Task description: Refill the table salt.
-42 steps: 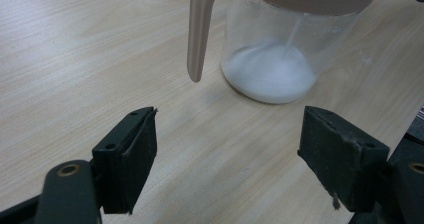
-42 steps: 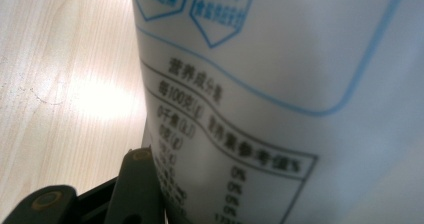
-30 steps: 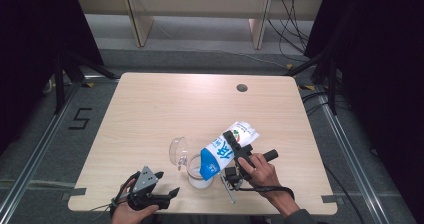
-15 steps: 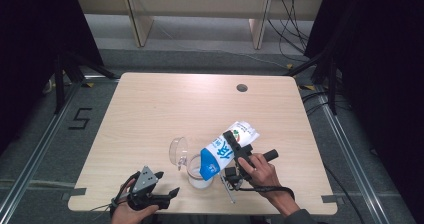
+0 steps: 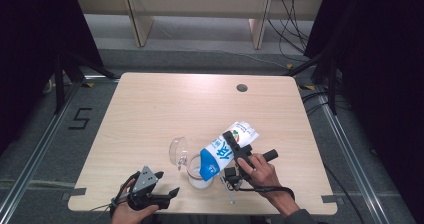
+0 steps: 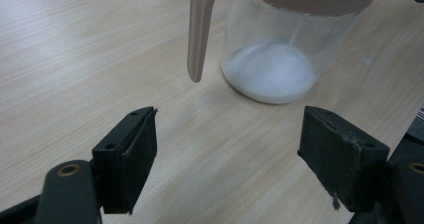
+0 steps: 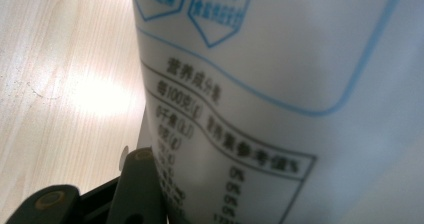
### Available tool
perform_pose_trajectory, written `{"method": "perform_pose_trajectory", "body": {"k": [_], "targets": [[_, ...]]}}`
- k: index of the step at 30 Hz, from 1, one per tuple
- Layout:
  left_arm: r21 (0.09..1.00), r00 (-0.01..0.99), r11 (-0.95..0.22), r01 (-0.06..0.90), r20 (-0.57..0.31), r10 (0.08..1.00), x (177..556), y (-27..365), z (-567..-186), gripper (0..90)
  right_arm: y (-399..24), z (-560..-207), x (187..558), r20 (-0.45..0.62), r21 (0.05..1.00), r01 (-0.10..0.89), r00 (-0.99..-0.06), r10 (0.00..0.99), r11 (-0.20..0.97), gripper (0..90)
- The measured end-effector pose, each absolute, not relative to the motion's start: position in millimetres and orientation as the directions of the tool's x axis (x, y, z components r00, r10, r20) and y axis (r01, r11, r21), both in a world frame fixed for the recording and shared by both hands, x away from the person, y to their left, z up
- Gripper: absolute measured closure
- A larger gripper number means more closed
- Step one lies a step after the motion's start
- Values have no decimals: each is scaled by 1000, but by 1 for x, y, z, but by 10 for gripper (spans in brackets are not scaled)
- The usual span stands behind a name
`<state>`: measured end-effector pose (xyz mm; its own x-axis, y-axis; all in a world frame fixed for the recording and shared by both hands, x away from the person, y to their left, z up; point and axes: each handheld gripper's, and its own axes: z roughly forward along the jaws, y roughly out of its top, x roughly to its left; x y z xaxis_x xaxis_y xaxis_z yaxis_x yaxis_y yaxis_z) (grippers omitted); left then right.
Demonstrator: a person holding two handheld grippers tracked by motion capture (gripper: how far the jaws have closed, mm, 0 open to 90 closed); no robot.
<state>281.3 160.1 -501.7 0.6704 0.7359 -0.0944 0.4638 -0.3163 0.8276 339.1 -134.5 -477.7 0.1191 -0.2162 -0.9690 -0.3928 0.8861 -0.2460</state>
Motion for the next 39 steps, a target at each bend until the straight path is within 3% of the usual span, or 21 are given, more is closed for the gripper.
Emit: {"method": "perform_pose_trajectory", "body": {"k": [24,26,39], "targets": [[827,671,-318,464,-94,736,281,160,-502,228,-136,-480,339,-979,-205,-382,93,-183,901,586],[827,671,-317,464,-94,736,281,160,-502,227,-135,-476,339,-969,-247,-392,117,-219,886,589],[827,670,-316,464,-95,736,281,160,-502,228,-135,-476,339,-968,-250,-389,117,-221,887,596]]}}
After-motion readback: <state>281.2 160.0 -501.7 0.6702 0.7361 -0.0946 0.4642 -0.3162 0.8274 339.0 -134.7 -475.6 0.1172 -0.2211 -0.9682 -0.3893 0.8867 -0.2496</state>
